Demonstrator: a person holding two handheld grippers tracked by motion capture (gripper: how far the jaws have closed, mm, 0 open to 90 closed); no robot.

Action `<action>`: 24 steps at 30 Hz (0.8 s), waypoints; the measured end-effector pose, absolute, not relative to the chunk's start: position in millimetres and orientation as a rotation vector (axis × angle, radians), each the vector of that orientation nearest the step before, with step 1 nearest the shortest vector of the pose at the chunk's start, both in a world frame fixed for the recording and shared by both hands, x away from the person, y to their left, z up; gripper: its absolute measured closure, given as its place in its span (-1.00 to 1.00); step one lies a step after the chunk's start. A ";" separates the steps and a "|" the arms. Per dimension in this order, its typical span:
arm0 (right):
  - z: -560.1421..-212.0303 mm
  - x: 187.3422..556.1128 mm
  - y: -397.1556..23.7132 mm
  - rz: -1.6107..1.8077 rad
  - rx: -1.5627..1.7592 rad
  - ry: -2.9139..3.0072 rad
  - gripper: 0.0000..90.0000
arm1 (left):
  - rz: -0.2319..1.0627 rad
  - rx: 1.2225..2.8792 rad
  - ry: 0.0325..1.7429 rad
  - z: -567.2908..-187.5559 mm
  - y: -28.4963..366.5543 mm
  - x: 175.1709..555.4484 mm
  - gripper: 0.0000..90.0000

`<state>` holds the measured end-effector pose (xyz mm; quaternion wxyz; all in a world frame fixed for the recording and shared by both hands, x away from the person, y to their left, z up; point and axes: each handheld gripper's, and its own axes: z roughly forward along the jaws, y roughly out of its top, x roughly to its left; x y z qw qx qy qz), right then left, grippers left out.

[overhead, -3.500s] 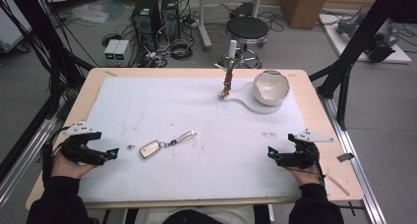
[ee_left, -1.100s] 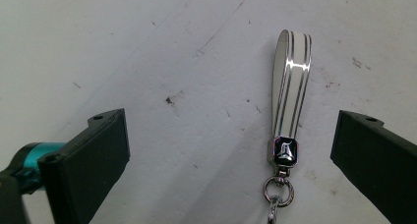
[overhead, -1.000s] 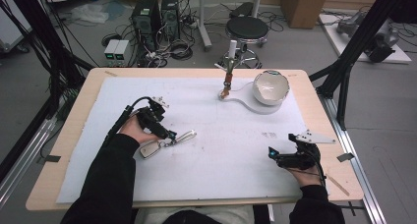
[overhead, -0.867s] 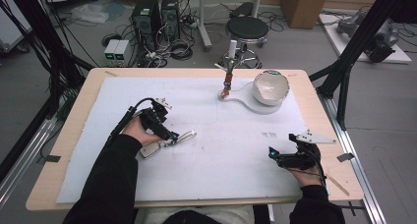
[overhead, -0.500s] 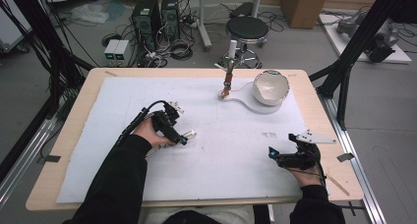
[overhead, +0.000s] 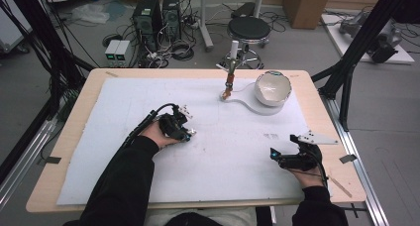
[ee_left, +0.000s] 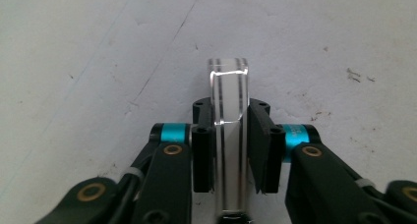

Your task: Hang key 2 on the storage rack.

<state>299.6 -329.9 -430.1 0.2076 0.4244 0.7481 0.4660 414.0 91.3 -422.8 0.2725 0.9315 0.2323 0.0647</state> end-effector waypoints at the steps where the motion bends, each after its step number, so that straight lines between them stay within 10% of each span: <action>1: -430.0 299.6 -330.0 1.301 1.183 2.083 -0.99 | 0.178 2.507 0.619 -422.8 91.3 414.0 0.65; 24: -429.0 300.7 -328.2 1.324 1.184 2.078 -0.99 | 0.303 2.273 0.744 -363.6 128.6 428.6 0.65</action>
